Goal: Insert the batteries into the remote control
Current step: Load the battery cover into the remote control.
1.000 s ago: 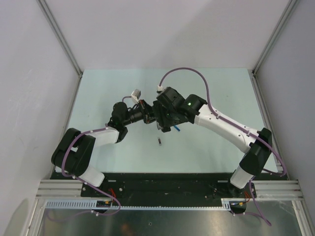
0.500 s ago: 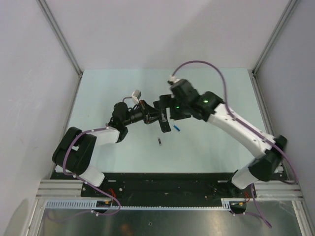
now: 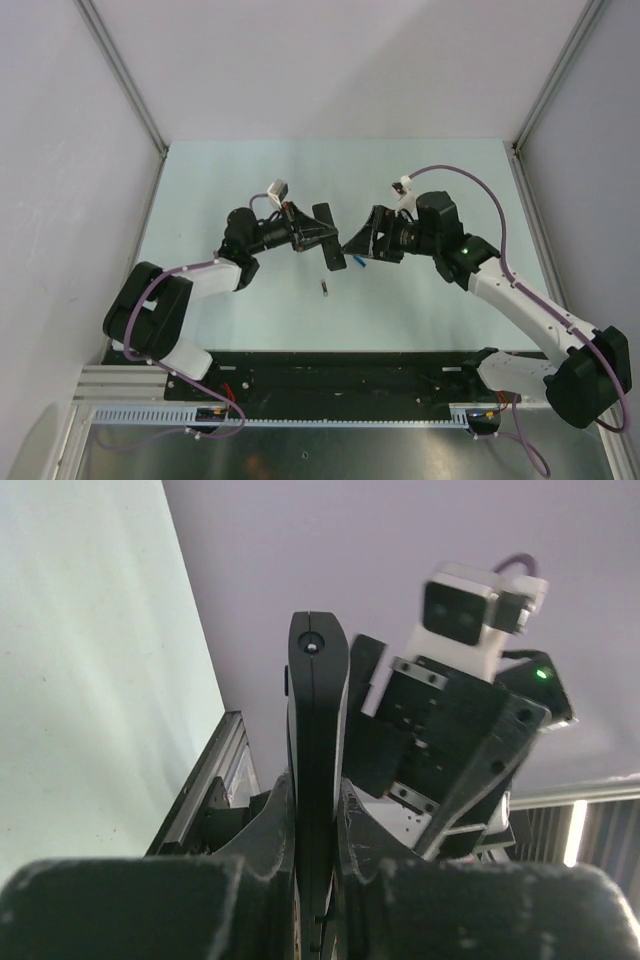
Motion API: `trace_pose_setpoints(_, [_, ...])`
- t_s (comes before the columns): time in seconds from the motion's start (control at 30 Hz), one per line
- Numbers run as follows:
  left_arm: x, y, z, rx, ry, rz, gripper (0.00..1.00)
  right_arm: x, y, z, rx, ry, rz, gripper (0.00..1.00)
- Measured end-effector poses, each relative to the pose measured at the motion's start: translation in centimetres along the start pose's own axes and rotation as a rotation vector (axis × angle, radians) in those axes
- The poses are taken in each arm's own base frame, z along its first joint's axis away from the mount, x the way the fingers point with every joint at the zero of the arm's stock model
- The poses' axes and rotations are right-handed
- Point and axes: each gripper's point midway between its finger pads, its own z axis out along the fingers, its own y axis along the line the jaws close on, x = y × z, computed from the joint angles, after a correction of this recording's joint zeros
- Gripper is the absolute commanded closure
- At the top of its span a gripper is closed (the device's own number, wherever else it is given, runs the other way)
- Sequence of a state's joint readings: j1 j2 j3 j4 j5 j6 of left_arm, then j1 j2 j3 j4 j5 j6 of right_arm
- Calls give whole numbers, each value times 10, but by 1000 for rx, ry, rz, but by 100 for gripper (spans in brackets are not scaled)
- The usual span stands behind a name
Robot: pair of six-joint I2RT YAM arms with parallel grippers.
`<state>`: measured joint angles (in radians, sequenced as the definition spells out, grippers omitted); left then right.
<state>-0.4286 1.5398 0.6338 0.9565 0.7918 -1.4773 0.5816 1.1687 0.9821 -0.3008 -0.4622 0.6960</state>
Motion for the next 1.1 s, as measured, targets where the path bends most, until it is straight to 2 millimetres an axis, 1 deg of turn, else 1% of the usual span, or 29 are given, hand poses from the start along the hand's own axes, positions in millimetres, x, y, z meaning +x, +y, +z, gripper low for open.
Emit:
trace_pose_setpoints(0.13, [4,-15,-3,33,9,25,100,1,1,2,-105,-12,50,20])
trace_pose_setpoints(0.27, [8,-25,-5,57,23,40,100,2,12,2,-205,-25,59,20])
trace_pose_setpoints(0.43, [16,-30,-2,68,43,43,100,-1,27,-2,-316,-42,56,22])
trace_pose_setpoints(0.57, [19,-31,-1,71,52,37,100,-3,36,-4,-373,-48,48,25])
trace_pose_setpoints(0.7, [20,-33,-1,74,55,31,100,-3,39,-3,-404,-36,46,28])
trace_pose_setpoints(0.87, [21,-33,-1,74,55,25,100,3,36,4,-404,-3,56,30])
trace_pose_setpoints(1.1, [22,-33,0,75,60,23,100,11,36,11,-411,34,57,40])
